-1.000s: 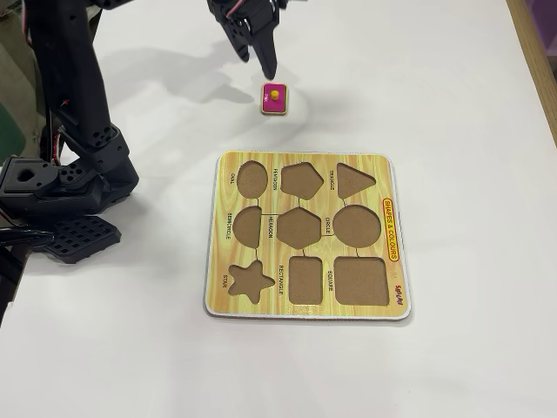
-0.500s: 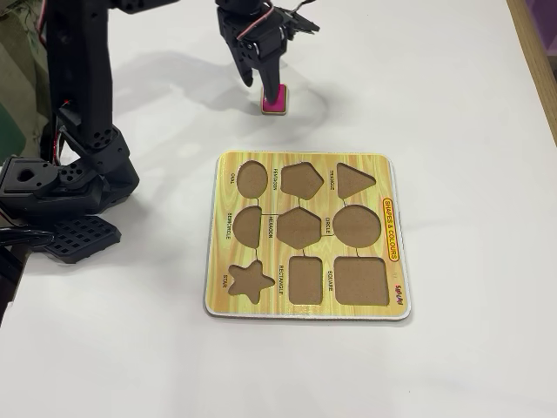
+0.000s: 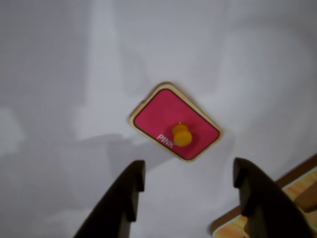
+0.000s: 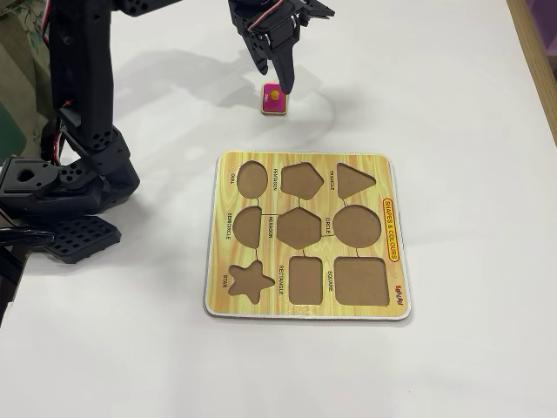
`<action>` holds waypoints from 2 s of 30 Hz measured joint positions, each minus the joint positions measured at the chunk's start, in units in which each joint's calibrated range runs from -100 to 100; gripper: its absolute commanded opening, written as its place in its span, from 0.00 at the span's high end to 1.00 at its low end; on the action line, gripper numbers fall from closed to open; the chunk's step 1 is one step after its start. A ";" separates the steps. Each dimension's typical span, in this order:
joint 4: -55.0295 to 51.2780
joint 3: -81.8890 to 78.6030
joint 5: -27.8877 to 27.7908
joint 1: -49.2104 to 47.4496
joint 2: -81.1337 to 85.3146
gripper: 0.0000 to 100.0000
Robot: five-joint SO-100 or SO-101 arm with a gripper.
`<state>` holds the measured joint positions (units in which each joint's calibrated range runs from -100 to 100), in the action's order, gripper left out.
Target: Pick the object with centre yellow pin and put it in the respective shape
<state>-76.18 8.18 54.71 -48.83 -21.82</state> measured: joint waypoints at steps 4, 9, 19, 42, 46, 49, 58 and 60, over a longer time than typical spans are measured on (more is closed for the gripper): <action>0.00 0.09 0.00 0.00 -1.29 0.80; 3.68 0.09 0.00 0.00 -3.87 0.79; 4.28 0.09 0.00 0.00 -4.04 0.80; 4.28 0.81 0.00 0.00 -7.30 0.86; 4.28 0.81 0.00 0.00 -7.30 0.89; 4.28 0.81 0.00 0.00 -7.30 0.89; 3.34 0.90 0.00 0.19 -7.30 0.90; 0.43 0.90 0.00 0.09 -7.30 0.90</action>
<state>-75.75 9.08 54.71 -48.74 -29.12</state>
